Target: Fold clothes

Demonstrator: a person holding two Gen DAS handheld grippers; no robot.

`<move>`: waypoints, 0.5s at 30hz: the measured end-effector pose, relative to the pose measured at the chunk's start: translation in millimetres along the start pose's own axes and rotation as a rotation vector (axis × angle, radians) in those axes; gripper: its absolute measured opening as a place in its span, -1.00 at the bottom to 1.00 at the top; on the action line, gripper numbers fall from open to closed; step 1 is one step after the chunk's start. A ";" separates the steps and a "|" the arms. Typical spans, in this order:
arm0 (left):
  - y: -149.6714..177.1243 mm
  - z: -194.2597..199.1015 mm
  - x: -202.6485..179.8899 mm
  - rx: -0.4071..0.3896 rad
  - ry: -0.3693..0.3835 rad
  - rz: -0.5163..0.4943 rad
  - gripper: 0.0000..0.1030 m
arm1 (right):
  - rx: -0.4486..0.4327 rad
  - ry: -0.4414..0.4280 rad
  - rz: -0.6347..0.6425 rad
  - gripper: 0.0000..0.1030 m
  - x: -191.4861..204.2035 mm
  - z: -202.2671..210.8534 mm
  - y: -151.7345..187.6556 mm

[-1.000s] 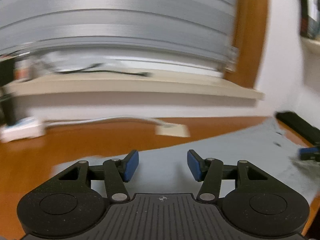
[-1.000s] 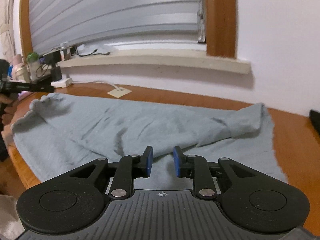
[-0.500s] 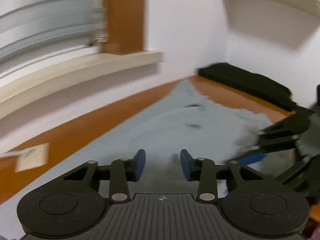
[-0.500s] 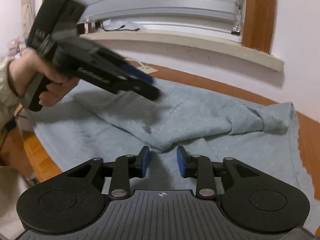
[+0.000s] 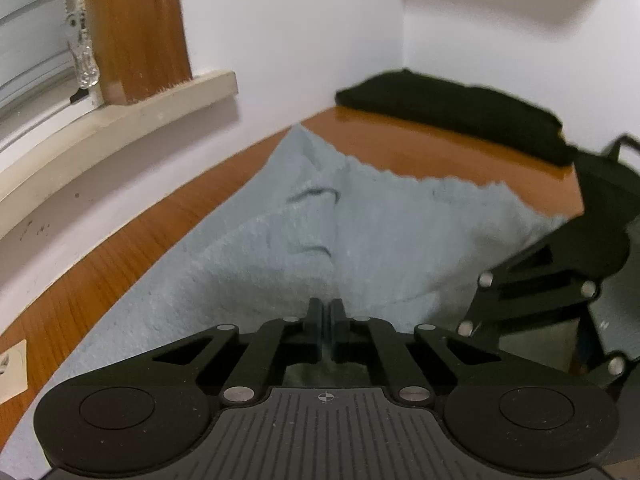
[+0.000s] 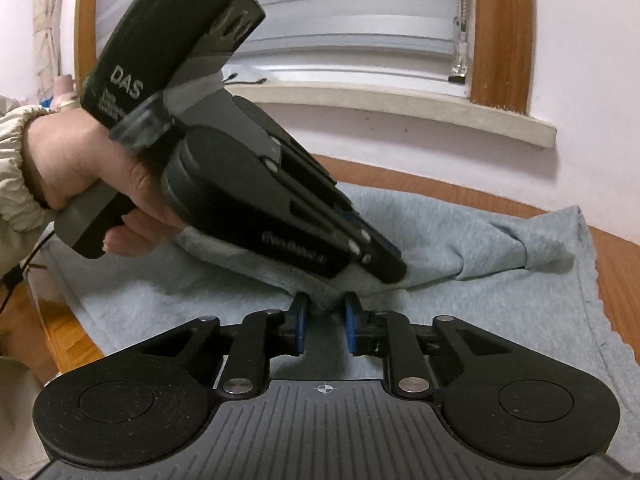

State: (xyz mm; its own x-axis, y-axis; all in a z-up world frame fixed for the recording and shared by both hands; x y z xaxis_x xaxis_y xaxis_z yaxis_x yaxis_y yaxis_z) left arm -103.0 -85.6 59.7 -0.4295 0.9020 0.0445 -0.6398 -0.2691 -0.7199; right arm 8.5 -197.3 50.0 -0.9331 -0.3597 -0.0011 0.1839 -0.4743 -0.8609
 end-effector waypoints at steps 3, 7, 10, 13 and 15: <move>-4.2 10.2 9.9 -0.054 0.003 0.042 -0.94 | -0.038 0.014 -0.046 -0.83 -1.1 6.0 -3.2; -10.1 12.1 17.8 -0.069 0.000 0.069 -0.95 | -0.063 -0.023 -0.061 -0.99 12.5 23.1 -8.1; -13.1 13.8 20.4 -0.076 0.007 0.077 -0.95 | -0.054 -0.010 -0.011 -0.99 26.5 28.1 -8.4; -14.2 18.3 20.9 -0.094 0.025 0.080 -0.95 | -0.037 0.034 0.013 -0.95 21.1 22.9 -5.6; -14.9 23.0 22.4 -0.105 0.043 0.086 -0.95 | -0.026 0.064 0.023 -0.83 14.5 19.1 -3.9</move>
State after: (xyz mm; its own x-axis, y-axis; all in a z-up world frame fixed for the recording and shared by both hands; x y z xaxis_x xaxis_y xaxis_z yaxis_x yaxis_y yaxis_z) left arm -117.7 -69.1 87.3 -0.4503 0.8916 -0.0485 -0.5310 -0.3111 -0.7882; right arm 0.2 -216.0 63.0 -0.9467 -0.3178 -0.0522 0.1976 -0.4452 -0.8733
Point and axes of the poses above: each gripper's, at about its wrist camera, not at the fingertips, and z roughly against the way its jaws point, x to its left, y to its underside, the point moved 3 cm from there along -z, roughly the way its jaws point, and after that the axes turned 2 degrees about x, right-handed, at the moved point
